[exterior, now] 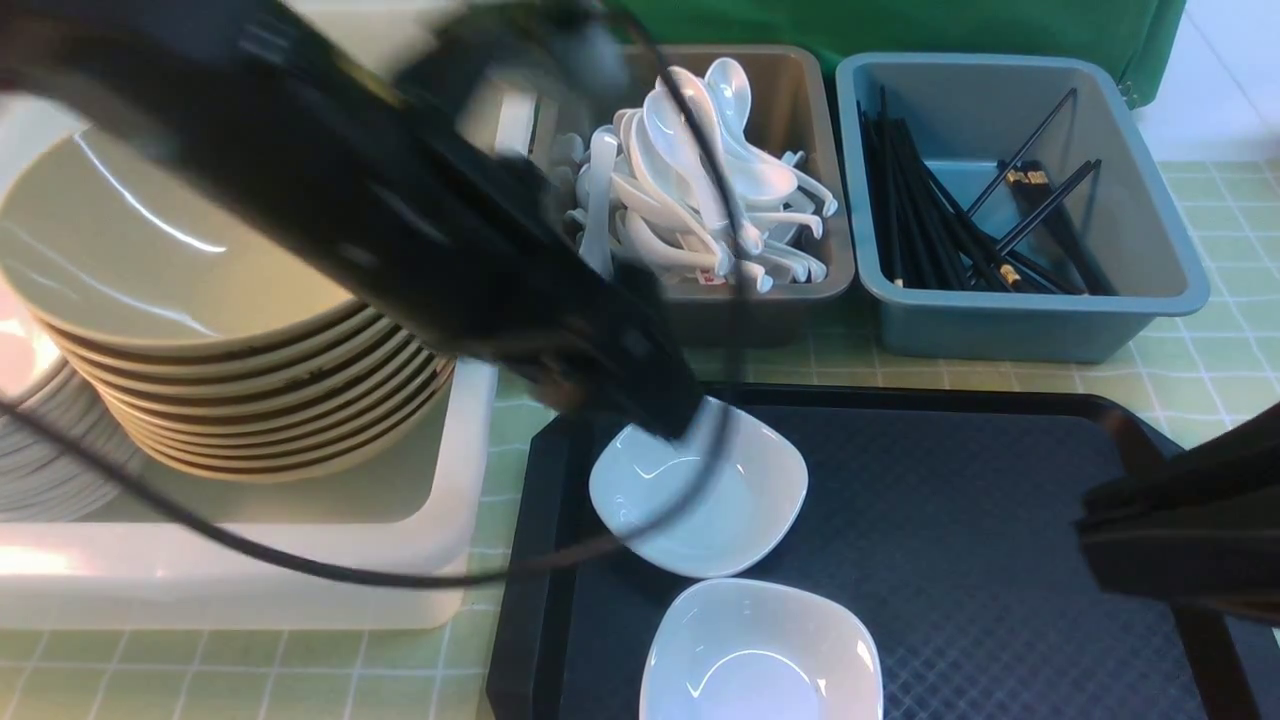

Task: On green table put chopsticks spoon bowls plates into blue grey white boxes.
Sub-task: 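Reach for and grasp the small white dish on the black tray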

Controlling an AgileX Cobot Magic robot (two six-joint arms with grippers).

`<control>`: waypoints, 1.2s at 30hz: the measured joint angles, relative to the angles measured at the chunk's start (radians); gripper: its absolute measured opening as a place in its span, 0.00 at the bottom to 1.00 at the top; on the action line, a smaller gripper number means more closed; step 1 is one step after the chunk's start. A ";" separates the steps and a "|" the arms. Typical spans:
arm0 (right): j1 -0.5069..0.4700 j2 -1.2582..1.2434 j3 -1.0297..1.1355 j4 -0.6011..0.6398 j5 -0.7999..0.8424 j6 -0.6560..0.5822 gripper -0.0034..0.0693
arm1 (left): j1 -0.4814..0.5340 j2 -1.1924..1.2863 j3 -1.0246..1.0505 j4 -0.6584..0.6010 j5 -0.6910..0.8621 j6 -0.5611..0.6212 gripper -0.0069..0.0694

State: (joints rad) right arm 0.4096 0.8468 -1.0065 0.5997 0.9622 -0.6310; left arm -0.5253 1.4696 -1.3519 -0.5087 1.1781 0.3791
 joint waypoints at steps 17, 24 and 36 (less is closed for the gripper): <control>0.000 0.179 0.144 -0.139 -0.167 0.551 0.35 | -0.063 0.121 -0.278 0.038 0.047 0.010 0.65; -0.031 0.497 0.144 0.020 -0.393 0.526 0.44 | -0.063 -0.140 -0.034 0.101 0.064 0.011 0.53; -0.081 0.958 0.066 0.576 -0.512 0.127 0.45 | -0.063 -0.284 0.183 0.113 0.015 -0.034 0.37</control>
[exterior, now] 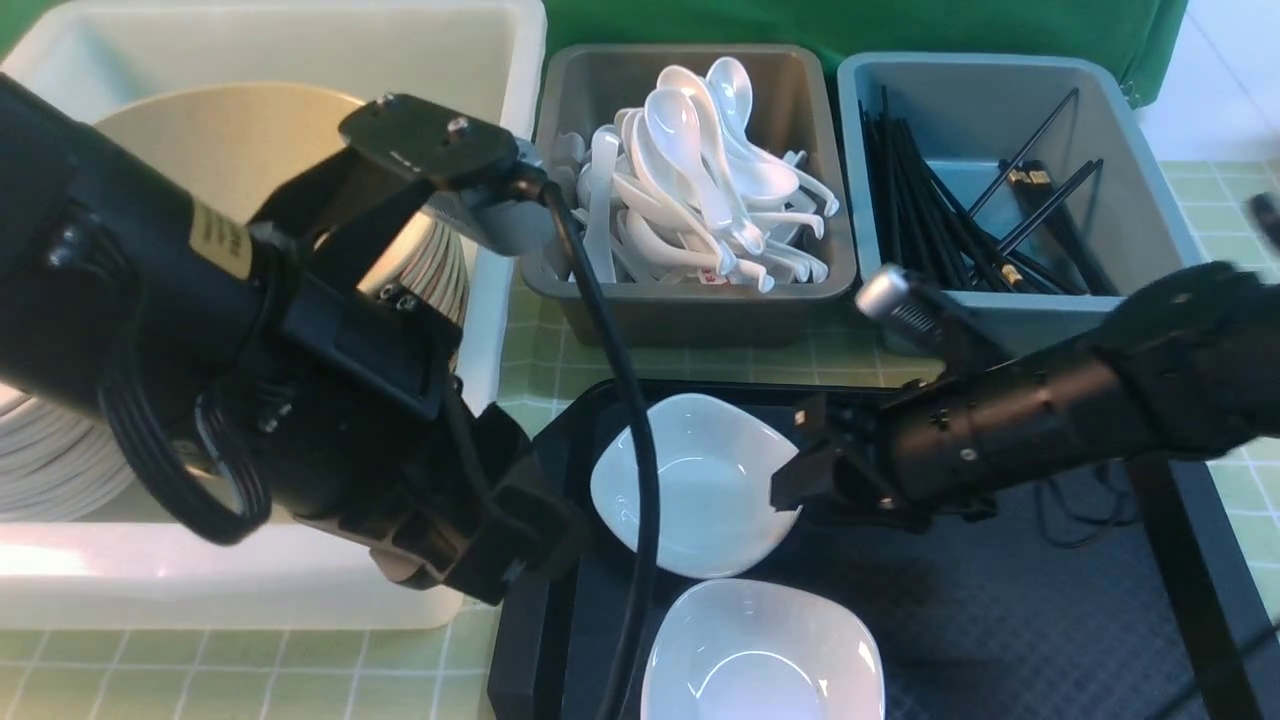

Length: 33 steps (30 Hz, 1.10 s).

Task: On green table put chopsticks spoon bowls plates into blue grey white boxes.
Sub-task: 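Reach for and grasp the small white dish on the black tray, then place the white bowl down on the black tray with the right gripper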

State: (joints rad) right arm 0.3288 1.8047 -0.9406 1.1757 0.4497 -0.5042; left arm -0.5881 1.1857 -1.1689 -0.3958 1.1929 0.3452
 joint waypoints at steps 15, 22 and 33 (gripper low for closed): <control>0.000 0.066 -0.026 0.056 -0.050 -0.106 0.32 | 0.000 -0.003 0.000 -0.004 0.025 -0.001 0.37; 0.000 0.055 -0.027 0.145 -0.040 -0.224 0.13 | 0.000 -0.003 0.000 -0.004 0.025 -0.001 0.37; -0.198 -0.213 0.101 -0.033 0.071 -0.230 0.12 | 0.000 -0.003 0.000 -0.001 0.027 0.004 0.37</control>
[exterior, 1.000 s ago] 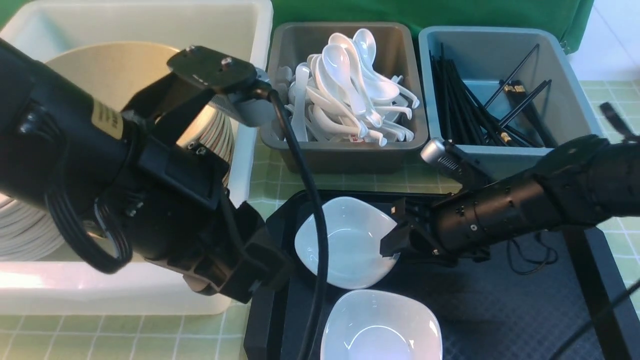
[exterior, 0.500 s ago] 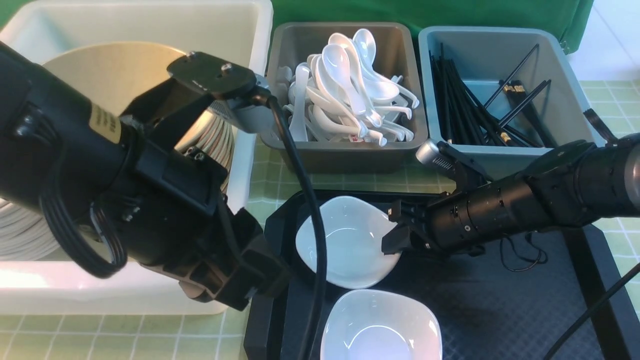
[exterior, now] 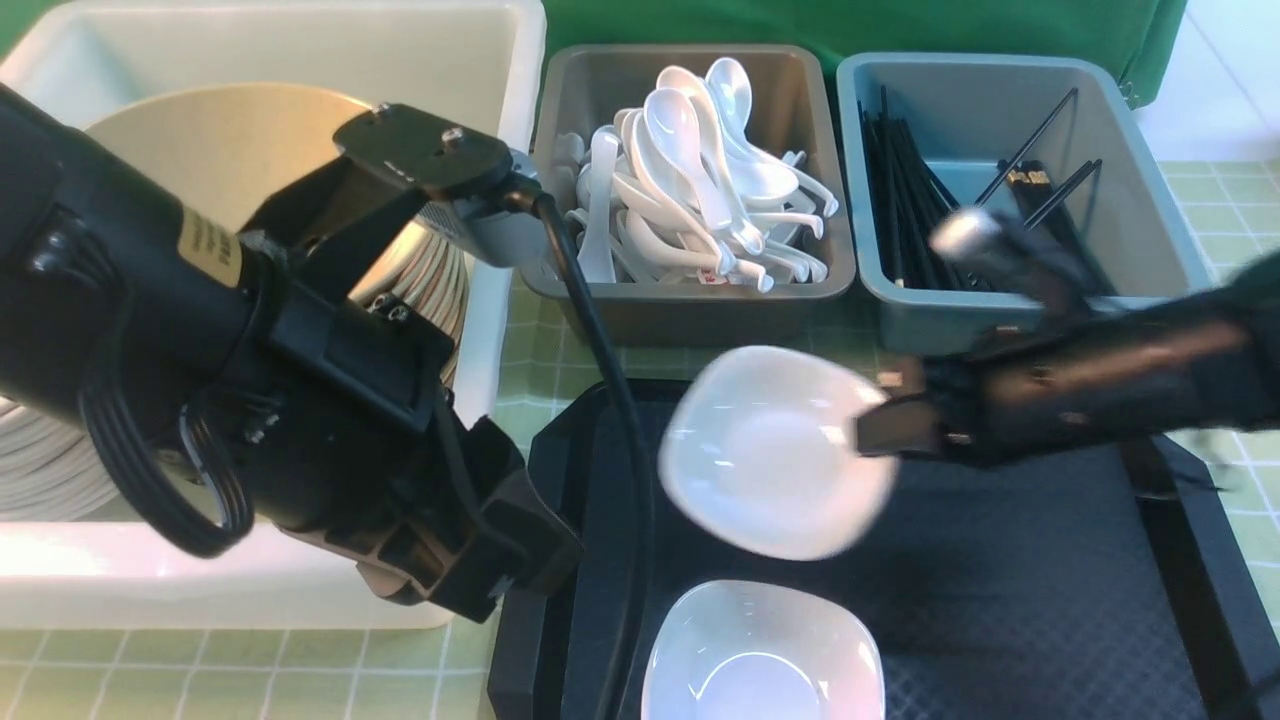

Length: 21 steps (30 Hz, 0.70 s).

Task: On green table put chopsticks spoon bowls plates into blue grey white boxes.
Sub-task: 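Place the white bowl down on the black tray with the right gripper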

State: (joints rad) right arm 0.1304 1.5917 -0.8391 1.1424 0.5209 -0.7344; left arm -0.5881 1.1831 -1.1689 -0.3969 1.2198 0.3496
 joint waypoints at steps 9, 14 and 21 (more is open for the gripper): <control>-0.257 -0.270 0.252 -0.121 0.037 0.031 0.12 | 0.000 0.000 0.000 -0.001 -0.052 0.013 0.37; -0.260 -0.264 0.352 -0.133 0.038 0.032 0.12 | 0.000 0.000 0.000 -0.003 -0.101 0.016 0.37; -0.260 -0.263 0.397 -0.125 -0.002 0.032 0.15 | 0.000 0.000 0.000 -0.007 -0.112 0.017 0.37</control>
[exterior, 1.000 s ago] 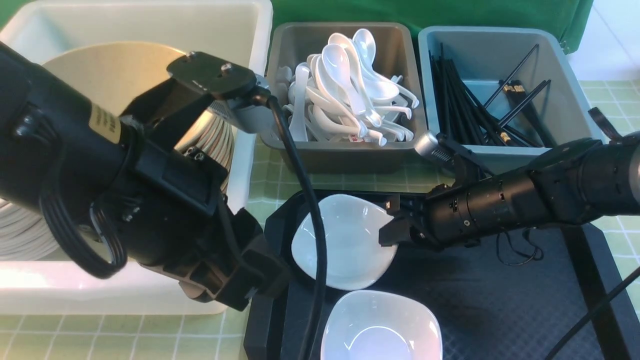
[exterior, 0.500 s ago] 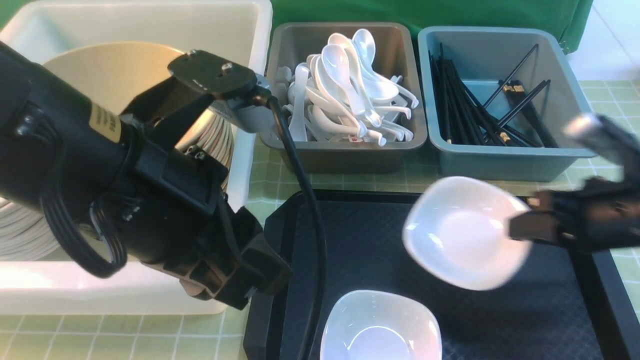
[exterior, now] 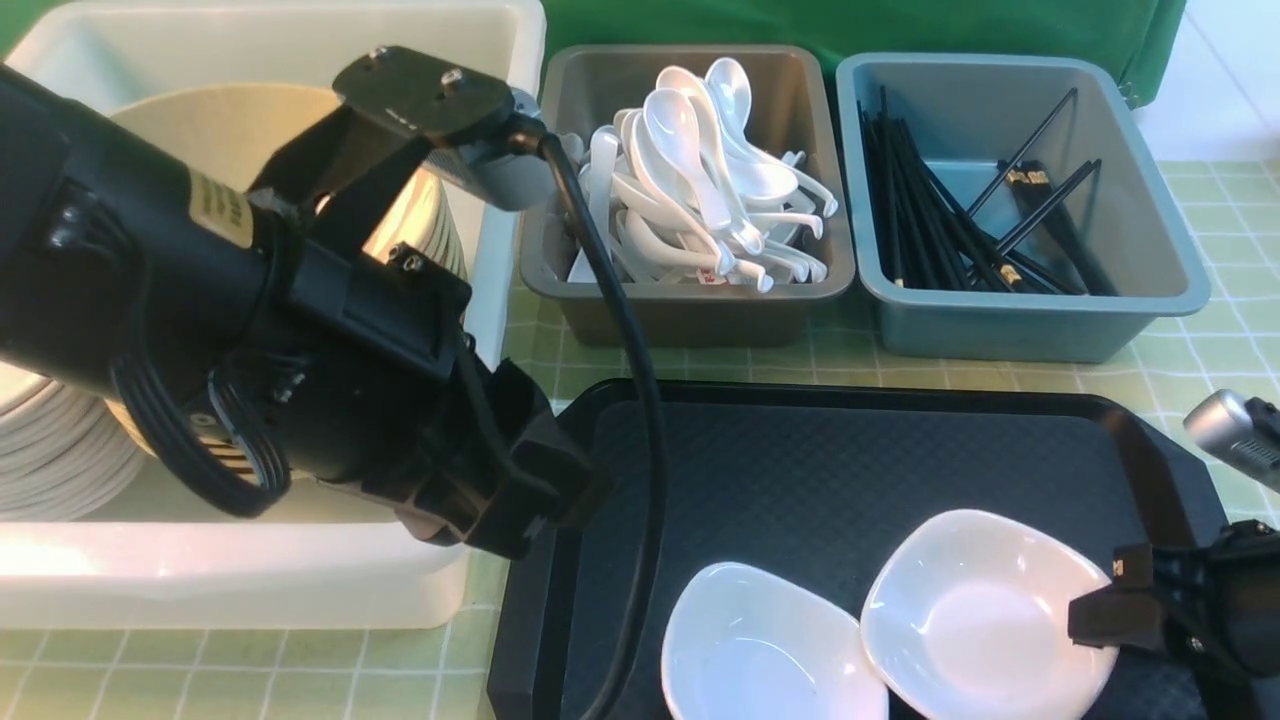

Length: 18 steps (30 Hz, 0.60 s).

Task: On green table put chopsticks spoon bowls plates into blue grey white boxes.
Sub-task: 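Place the white bowl down on the black tray with the right gripper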

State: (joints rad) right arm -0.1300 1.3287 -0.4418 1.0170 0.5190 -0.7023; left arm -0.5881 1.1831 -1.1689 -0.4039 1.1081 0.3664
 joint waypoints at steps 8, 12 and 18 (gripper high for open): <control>0.000 0.000 0.000 0.002 -0.037 -0.016 0.39 | 0.000 0.000 0.000 0.000 -0.003 -0.005 0.37; 0.000 0.000 0.000 0.003 -0.058 -0.036 0.51 | 0.000 0.000 0.000 0.000 -0.003 -0.014 0.37; 0.000 -0.069 -0.049 -0.006 -0.016 -0.088 0.57 | 0.000 0.000 0.001 0.000 -0.014 -0.045 0.37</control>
State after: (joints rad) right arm -0.1300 1.2598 -0.4913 1.0105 0.5030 -0.7903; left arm -0.5881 1.1831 -1.1680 -0.4039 1.0938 0.3214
